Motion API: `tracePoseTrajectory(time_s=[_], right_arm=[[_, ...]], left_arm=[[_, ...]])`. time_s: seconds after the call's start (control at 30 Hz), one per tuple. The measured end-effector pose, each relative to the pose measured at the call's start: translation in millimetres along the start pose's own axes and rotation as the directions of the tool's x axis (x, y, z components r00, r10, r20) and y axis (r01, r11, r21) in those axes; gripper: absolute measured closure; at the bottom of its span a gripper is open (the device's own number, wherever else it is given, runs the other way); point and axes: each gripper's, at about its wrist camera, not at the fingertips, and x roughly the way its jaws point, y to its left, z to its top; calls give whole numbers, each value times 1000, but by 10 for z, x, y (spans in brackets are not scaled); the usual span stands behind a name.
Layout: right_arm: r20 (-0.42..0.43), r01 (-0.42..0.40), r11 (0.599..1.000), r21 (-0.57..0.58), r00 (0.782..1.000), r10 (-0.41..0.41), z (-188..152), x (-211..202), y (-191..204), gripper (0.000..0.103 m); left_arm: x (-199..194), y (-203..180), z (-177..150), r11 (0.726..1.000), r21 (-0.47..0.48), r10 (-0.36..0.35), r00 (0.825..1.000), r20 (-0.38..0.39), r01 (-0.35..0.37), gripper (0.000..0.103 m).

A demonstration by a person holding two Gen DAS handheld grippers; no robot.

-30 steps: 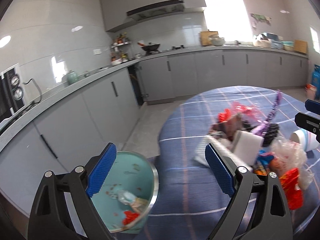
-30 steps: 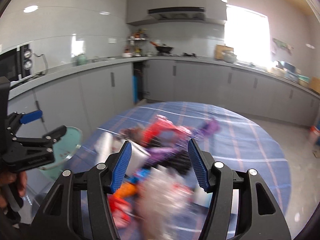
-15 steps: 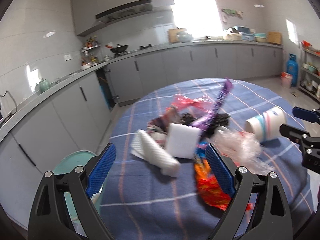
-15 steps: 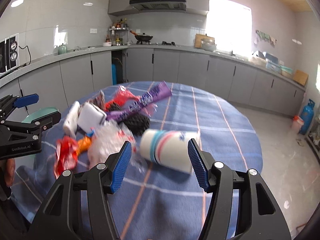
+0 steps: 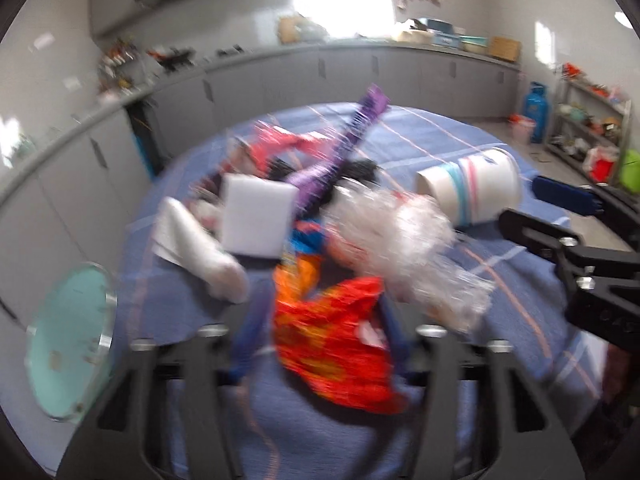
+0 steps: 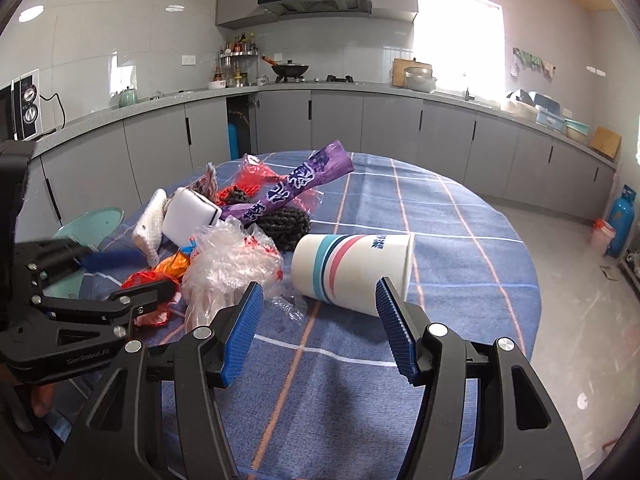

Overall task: Collect trash
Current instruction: 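Grasp the red wrapper with the left tool while the right tool grasps a clear bag, then carry the red wrapper and clear bag over the teal bin with both tools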

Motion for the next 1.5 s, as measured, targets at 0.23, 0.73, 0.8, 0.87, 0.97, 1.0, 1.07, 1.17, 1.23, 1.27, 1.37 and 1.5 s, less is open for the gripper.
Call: tracePoseTrajectory(time_s=[0.23, 0.73, 0.8, 0.87, 0.97, 1.0, 1.07, 1.17, 1.23, 1.27, 1.37, 1.5], right_arm=[[24, -25, 1000, 11, 999, 25, 38, -24, 53, 44], [-79, -139, 990, -25, 988, 136, 116, 390, 474, 62], [-104, -157, 988, -16, 983, 154, 100, 436, 469, 69], [-112, -176, 984, -16, 978, 174, 86, 430, 477, 84], [-109, -193, 981, -24, 976, 190, 74, 388, 506, 91], [-101, -192, 981, -25, 977, 189, 77, 360, 504, 92], [-82, -188, 982, -29, 979, 185, 94, 298, 492, 95], [-47, -181, 983, -24, 983, 180, 152, 205, 454, 96], [-20, -179, 984, -18, 984, 179, 204, 135, 429, 96], [-10, -179, 984, -15, 984, 179, 228, 114, 420, 96], [29, -193, 981, -13, 981, 193, 335, 30, 443, 96], [68, -226, 974, -31, 971, 227, 478, -2, 546, 96]], left_arm=[[-293, -13, 51, 999, 16, -40, 996, 76, 39, 89], [-733, 281, 198, 996, -32, 90, 972, 216, -85, 90], [-768, 300, 200, 997, -36, 80, 972, 223, -73, 90], [-793, 309, 208, 997, -37, 70, 971, 228, -63, 90], [-837, 314, 196, 998, -37, 62, 968, 242, -54, 91], [-863, 324, 194, 998, -38, 60, 967, 249, -52, 91], [-937, 343, 189, 998, -38, 63, 962, 267, -55, 91], [-1060, 351, 217, 997, -38, 76, 951, 299, -68, 91], [-1149, 355, 245, 995, -40, 100, 940, 326, -92, 91], [-1167, 356, 247, 993, -39, 115, 935, 336, -108, 91], [-1214, 438, 277, 982, -55, 189, 914, 360, -182, 91], [-1183, 662, 278, 966, -95, 259, 905, 336, -241, 91]])
